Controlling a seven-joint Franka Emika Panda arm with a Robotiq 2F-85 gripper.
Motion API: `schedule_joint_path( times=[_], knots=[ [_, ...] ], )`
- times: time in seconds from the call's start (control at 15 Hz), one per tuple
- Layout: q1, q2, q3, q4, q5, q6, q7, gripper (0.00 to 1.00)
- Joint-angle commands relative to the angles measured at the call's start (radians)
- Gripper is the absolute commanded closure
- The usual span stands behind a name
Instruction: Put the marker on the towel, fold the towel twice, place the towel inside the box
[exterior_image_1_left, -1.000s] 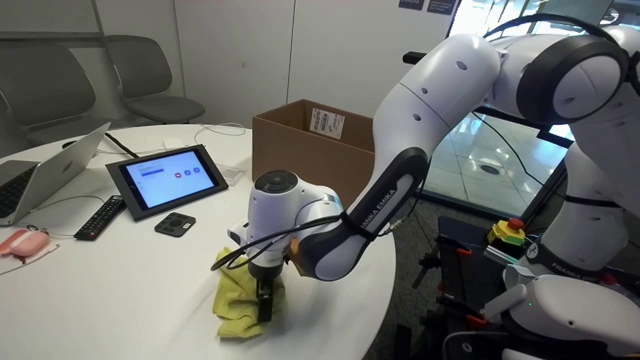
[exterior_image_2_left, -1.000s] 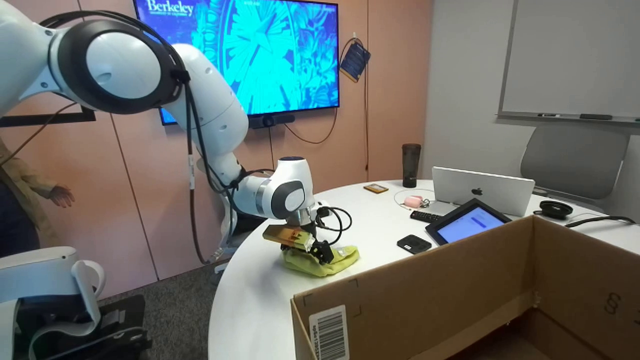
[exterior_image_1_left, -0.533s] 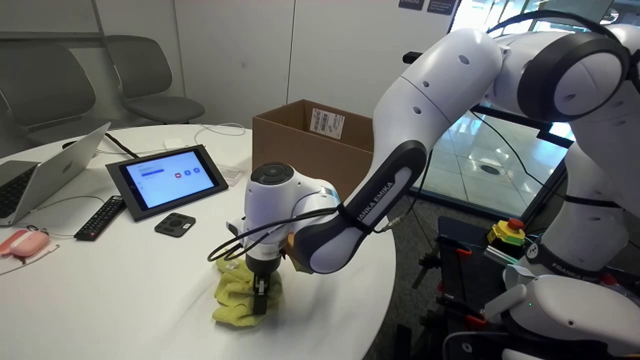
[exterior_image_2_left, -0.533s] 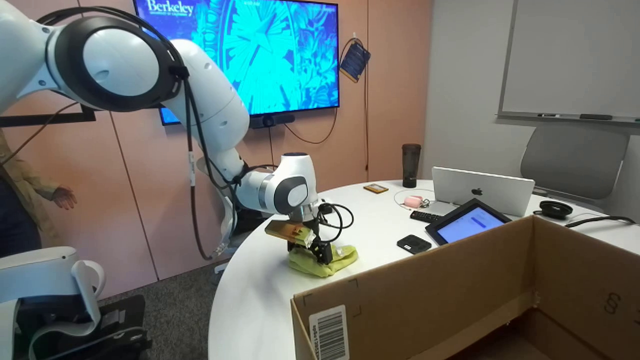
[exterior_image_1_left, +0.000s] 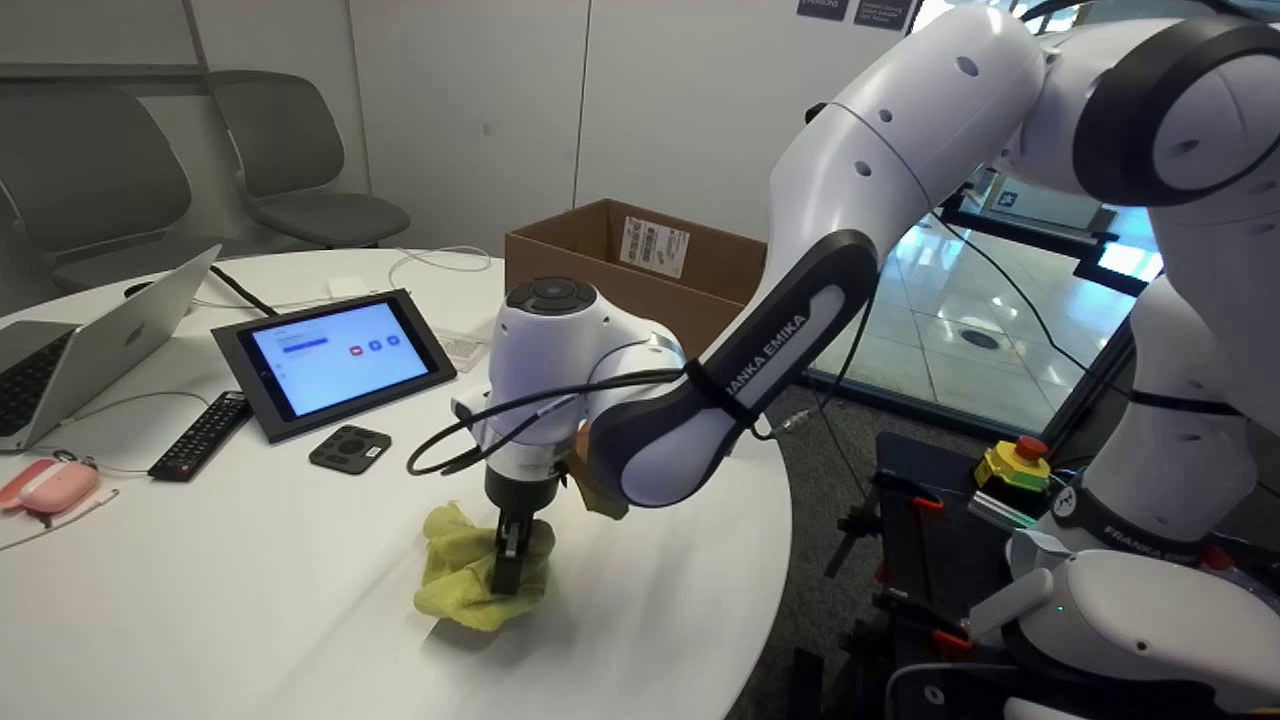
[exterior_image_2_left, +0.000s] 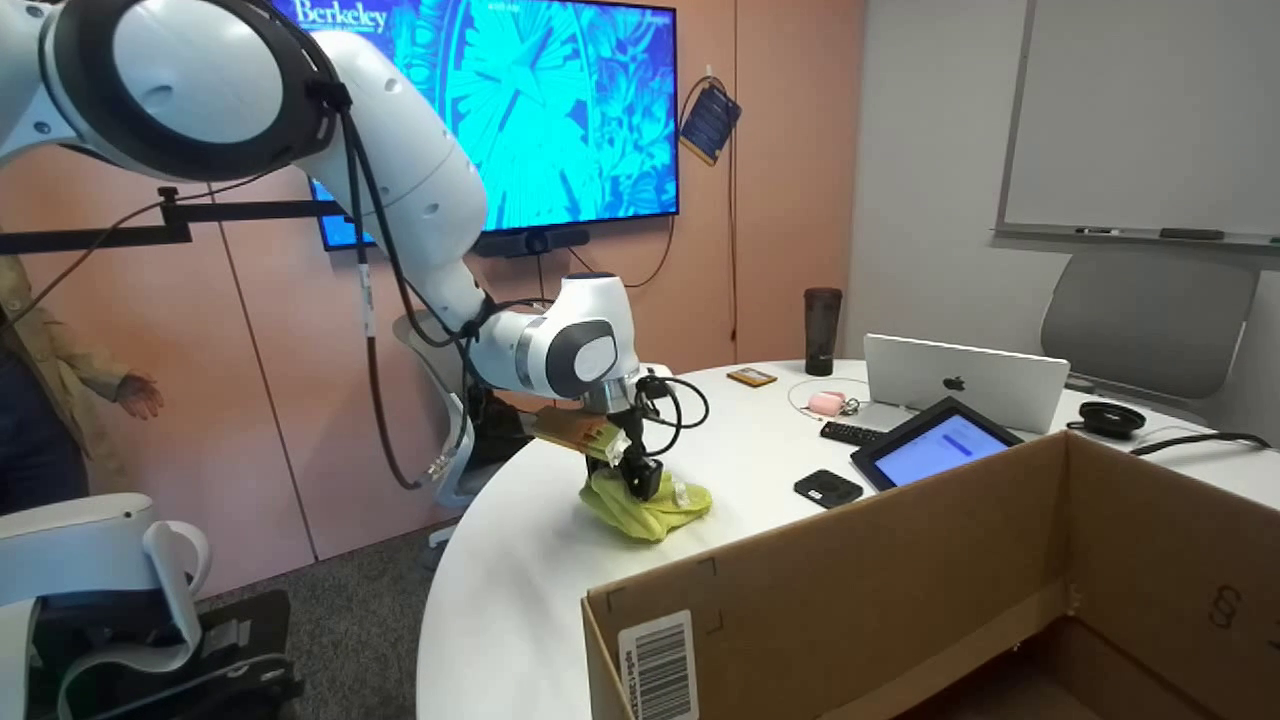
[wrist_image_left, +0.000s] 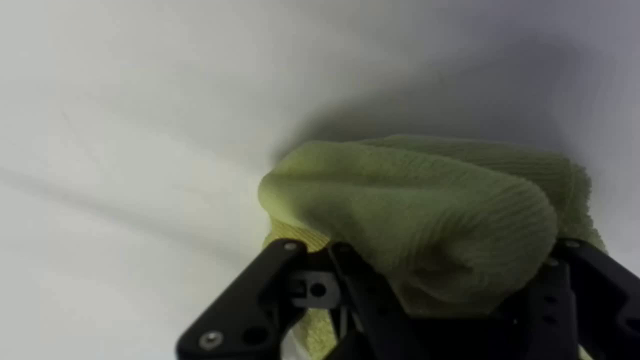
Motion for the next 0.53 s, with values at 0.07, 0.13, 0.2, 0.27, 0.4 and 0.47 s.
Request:
schedule_joint_path(
  times=[0.07,0.13,0.2,0.27,0.4,0.47],
  knots=[
    [-0.003,-0.147,-0.008,-0.098,0.02,0.005,0.06,1.0],
    [0.006,-0.168,-0.021,-0.108,0.012,0.008,0.088,1.0],
    [0.007,-0.195,-0.026,-0.121,0.011,0.01,0.107,1.0],
    [0.014,-0.222,-0.042,-0.137,0.003,0.016,0.139,1.0],
    [0.021,-0.279,-0.068,-0.165,-0.003,0.02,0.204,1.0],
    [0.024,-0.304,-0.082,-0.174,-0.007,0.017,0.237,1.0]
  ],
)
